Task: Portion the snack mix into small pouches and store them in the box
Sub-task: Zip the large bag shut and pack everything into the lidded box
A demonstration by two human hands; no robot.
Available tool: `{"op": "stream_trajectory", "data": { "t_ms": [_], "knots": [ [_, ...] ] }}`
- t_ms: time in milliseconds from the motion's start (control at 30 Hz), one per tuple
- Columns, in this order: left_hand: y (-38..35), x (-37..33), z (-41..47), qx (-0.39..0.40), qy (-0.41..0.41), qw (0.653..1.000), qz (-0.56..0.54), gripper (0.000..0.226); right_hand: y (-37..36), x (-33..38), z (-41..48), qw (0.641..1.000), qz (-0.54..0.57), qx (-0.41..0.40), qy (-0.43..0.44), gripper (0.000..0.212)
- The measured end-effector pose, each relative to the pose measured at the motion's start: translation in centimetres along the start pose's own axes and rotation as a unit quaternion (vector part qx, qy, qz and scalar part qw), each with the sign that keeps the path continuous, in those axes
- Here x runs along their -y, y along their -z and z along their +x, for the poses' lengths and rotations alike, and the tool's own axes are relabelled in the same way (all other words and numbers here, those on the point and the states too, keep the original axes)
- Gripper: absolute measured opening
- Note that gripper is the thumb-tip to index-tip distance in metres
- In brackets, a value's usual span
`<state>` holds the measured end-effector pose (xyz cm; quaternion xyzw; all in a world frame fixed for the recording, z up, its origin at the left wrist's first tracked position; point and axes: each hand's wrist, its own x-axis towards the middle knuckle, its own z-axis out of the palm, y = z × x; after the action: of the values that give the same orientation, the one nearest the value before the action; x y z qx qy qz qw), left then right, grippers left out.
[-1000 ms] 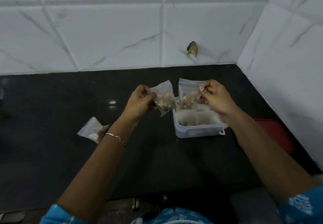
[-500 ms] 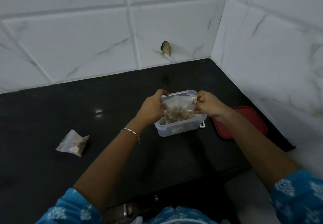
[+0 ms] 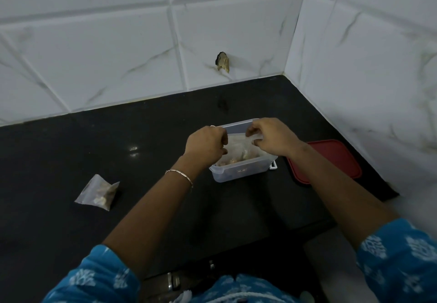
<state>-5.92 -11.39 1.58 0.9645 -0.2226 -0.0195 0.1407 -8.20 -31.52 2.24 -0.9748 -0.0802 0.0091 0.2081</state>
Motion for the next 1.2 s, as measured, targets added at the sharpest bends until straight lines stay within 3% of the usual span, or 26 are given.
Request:
{"op": "stream_trajectory", "data": {
  "t_ms": [167, 300, 433, 533, 733, 867, 933, 1067, 1200],
  "knots": [
    [-0.5, 0.6, -0.5, 0.019, 0.000, 0.999, 0.033, 0.031, -0.4, -0.2, 0.2, 0.997, -0.066, 0.030, -0.017, 0.023],
    [-0.2, 1.8, -1.9, -0.111, 0.017, 0.987, -0.112, 0.032, 0.0, 0.8, 1.0, 0.998, -0.044, -0.037, 0.016, 0.023],
    [1.1, 5.0, -4.5, -0.112, 0.136, 0.927, -0.332, 0.030, -0.2, 5.5, 2.7, 0.992, 0.041, -0.094, 0.074, 0.024],
    [1.4, 9.1, -7.6, -0.162, 0.226, 0.876, -0.395, 0.035, -2.3, 10.3, 3.9, 0.983, 0.034, -0.093, 0.153, 0.025],
    [2.3, 17.0, -15.5, -0.286, 0.441, 0.758, -0.386, 0.049, -9.2, 18.7, 6.0, 0.972, 0.072, 0.056, 0.218, 0.040],
    [2.1, 20.6, -19.7, -0.264, 0.530, 0.709, -0.383, 0.059, -13.2, 22.8, 7.5, 0.961, 0.127, 0.177, 0.168, 0.048],
    [1.6, 21.5, -20.9, -0.237, 0.554, 0.696, -0.390, 0.060, -15.0, 24.5, 8.2, 0.955, 0.160, 0.212, 0.135, 0.047],
    [-0.2, 21.9, -21.6, -0.167, 0.542, 0.709, -0.418, 0.064, -18.6, 26.0, 9.2, 0.945, 0.174, 0.259, 0.095, 0.042],
    [-2.4, 23.1, -21.4, -0.188, 0.512, 0.704, -0.456, 0.079, -20.9, 27.5, 10.0, 0.942, 0.182, 0.271, 0.075, 0.040]
  ]
}}
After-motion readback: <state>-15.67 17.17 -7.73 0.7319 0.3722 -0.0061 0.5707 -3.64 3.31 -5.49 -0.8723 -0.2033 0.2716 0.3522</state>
